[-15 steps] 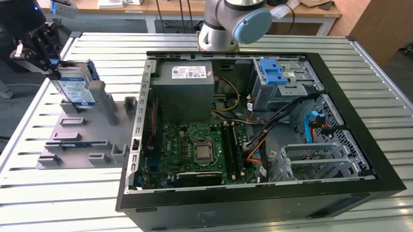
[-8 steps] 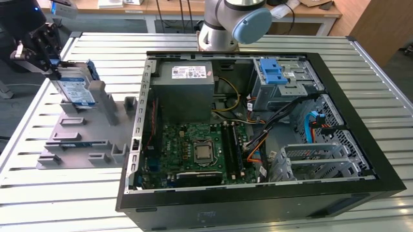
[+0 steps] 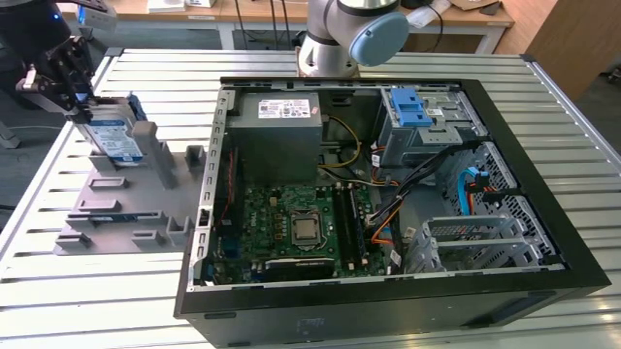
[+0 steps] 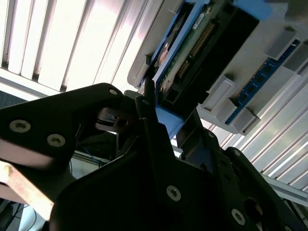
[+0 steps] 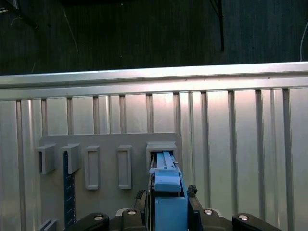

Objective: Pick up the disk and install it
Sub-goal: 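Pick up the disk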

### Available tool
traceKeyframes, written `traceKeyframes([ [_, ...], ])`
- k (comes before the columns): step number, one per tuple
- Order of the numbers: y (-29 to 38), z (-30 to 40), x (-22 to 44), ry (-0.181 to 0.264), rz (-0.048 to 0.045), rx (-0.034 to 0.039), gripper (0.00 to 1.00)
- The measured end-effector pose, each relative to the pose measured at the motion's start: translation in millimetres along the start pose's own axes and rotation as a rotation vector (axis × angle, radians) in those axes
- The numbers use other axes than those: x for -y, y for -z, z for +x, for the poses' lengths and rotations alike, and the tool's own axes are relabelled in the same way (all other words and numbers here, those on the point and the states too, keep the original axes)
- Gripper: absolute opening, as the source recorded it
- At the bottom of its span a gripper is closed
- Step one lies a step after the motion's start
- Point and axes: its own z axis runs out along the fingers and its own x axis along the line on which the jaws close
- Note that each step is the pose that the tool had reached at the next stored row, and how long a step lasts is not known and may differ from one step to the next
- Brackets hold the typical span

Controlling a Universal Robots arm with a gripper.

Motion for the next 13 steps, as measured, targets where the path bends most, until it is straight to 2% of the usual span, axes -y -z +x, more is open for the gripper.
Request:
traceKeyframes([
  [8, -2.1, 0.1, -1.8, 0.0, 0.0001, 0.0, 0.44],
  [9, -2.1, 0.1, -1.8, 0.0, 0.0, 0.0, 0.42],
  [10, -2.1, 0.1, -1.8, 0.0, 0.0001, 0.0, 0.36],
  [13, -2.2, 0.1, -1.8, 0.0, 0.0002, 0.0, 0.36],
])
